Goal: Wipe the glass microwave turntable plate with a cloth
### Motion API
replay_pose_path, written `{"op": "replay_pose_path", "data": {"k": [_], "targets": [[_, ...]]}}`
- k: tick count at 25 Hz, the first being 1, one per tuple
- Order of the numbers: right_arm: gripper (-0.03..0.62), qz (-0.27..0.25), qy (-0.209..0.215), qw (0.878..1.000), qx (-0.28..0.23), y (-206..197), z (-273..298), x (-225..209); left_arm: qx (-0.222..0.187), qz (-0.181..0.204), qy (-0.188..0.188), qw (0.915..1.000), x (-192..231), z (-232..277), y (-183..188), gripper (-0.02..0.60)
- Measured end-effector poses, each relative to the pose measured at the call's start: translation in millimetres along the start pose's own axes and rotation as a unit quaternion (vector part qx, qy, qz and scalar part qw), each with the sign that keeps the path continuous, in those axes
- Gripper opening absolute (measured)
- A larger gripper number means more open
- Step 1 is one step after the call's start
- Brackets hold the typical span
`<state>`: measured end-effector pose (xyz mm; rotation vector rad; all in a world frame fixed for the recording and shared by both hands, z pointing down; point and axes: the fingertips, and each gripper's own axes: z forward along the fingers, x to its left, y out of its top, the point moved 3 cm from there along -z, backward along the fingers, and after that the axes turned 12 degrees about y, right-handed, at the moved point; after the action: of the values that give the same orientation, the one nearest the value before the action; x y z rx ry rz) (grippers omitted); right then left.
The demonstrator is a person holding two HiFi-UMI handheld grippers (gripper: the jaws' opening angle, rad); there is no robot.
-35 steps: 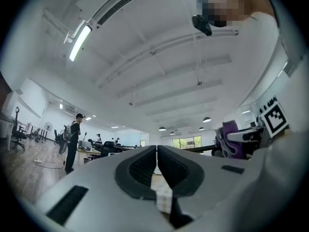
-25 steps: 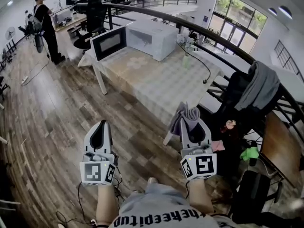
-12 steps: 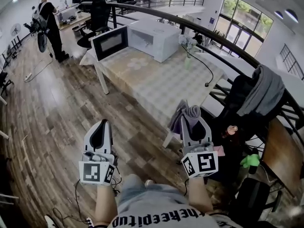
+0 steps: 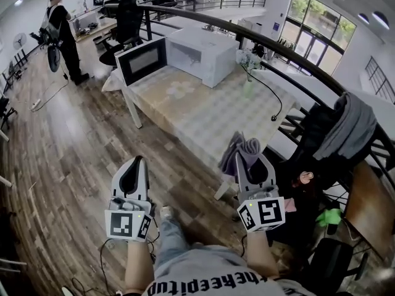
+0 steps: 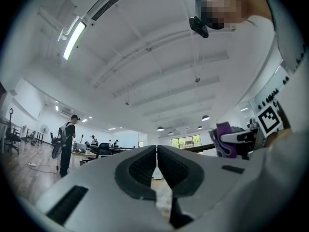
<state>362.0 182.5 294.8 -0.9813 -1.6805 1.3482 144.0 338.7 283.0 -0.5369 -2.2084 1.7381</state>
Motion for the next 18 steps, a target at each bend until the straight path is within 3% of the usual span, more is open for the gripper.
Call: {"op": "replay_pose_path", "data": {"k": [18], "targets": [[0.107,0.007,-0.050,0.999,0.003,-21.9,192.3,-23.1,0.005,-0.025,-0.026,0.9993,119.2,180.6,-42.4,0.011]]}}
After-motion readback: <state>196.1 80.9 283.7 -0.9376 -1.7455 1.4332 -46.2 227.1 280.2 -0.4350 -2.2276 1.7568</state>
